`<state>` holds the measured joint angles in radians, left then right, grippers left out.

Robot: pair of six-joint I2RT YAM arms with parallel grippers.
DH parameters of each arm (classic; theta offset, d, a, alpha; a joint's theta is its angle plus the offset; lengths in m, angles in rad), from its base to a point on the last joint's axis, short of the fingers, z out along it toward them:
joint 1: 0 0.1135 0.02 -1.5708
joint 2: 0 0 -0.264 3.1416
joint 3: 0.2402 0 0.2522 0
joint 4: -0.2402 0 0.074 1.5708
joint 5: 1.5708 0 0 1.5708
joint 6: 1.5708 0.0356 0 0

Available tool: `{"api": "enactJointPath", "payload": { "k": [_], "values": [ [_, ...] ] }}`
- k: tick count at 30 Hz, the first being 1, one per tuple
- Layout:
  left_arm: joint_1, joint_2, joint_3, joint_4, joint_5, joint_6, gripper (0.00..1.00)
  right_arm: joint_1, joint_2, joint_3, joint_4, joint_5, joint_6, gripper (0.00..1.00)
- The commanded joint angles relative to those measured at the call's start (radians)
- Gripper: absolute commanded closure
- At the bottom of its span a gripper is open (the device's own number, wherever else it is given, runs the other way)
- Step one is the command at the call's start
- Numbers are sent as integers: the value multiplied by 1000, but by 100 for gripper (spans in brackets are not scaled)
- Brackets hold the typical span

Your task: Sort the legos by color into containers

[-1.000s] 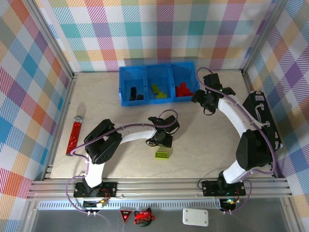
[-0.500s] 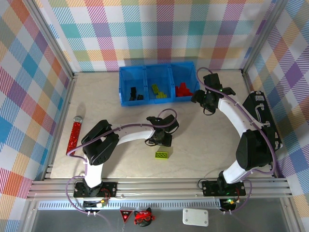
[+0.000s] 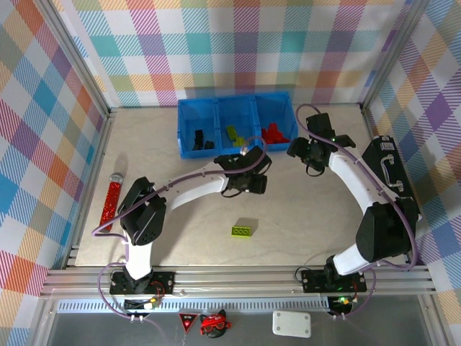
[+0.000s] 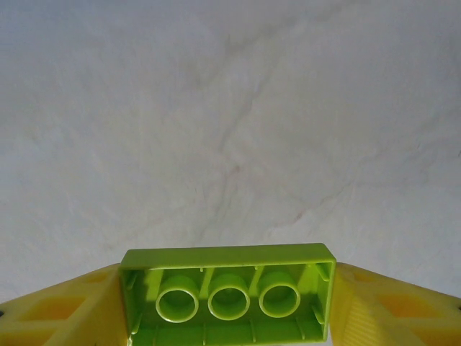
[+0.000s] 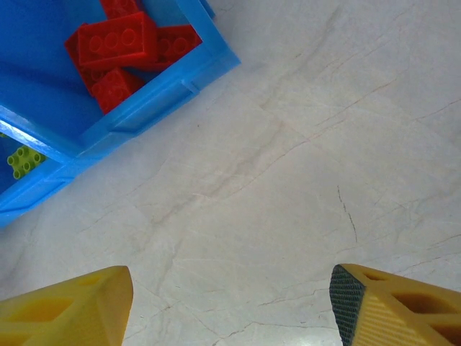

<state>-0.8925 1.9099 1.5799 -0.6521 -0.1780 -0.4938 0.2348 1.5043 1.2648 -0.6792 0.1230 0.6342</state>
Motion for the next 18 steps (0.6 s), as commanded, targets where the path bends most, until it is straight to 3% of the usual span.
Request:
{"api": "enactJointPath", "payload": {
  "k": [1,18],
  "values": [
    [45,43,62,-3,-40,68,35,-5,-43,-14,-26,21,-21,26],
    [228,251,357,146,-75,201,34,-5,-147,-80,-60,21,-22,26]
  ]
}}
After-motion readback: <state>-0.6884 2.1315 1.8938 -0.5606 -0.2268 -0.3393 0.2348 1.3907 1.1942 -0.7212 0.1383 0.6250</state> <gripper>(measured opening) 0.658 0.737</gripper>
